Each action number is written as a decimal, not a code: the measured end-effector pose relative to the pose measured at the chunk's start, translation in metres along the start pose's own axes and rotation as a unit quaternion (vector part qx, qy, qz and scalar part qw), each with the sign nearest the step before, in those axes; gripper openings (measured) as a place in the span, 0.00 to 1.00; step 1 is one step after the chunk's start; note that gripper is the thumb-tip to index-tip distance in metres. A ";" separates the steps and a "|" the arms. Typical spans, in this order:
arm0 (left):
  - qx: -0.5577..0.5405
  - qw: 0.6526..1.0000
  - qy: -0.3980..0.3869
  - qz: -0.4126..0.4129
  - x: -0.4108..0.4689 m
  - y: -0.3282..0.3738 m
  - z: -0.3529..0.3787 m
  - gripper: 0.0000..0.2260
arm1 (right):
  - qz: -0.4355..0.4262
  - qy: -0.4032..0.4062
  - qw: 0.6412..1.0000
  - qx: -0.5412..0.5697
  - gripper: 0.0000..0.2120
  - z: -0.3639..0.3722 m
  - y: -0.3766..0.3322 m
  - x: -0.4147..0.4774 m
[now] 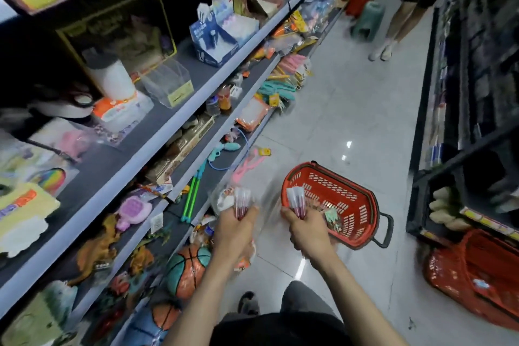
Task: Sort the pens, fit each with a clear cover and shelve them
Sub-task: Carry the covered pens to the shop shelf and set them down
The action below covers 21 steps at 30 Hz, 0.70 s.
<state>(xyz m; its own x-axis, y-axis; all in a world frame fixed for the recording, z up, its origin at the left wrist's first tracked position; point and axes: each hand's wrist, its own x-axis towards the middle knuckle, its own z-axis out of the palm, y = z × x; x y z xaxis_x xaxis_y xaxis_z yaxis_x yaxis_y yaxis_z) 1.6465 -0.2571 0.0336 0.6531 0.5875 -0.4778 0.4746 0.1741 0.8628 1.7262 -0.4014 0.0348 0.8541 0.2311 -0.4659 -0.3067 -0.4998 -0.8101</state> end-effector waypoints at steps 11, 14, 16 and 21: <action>-0.111 0.982 0.144 -0.052 0.121 0.069 -0.022 0.19 | -0.056 -0.155 0.986 -0.026 0.23 0.066 -0.110 0.157; -0.130 0.970 0.196 -0.055 0.160 0.088 -0.028 0.18 | -0.049 -0.215 0.975 0.016 0.23 0.082 -0.144 0.199; -0.177 0.956 0.224 -0.068 0.187 0.100 -0.031 0.19 | -0.023 -0.251 0.967 0.037 0.23 0.093 -0.165 0.226; -0.275 0.918 0.277 -0.066 0.245 0.136 -0.039 0.17 | 0.004 -0.323 0.944 0.070 0.22 0.125 -0.217 0.277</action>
<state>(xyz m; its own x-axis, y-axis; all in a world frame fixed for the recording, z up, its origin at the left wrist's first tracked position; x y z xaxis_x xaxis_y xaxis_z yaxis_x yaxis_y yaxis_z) 1.8484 -0.0585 0.0402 0.1397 0.8179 -0.5581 0.0579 0.5559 0.8292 1.9771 -0.1249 0.0366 0.4315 0.7111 -0.5551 -0.4021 -0.3992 -0.8240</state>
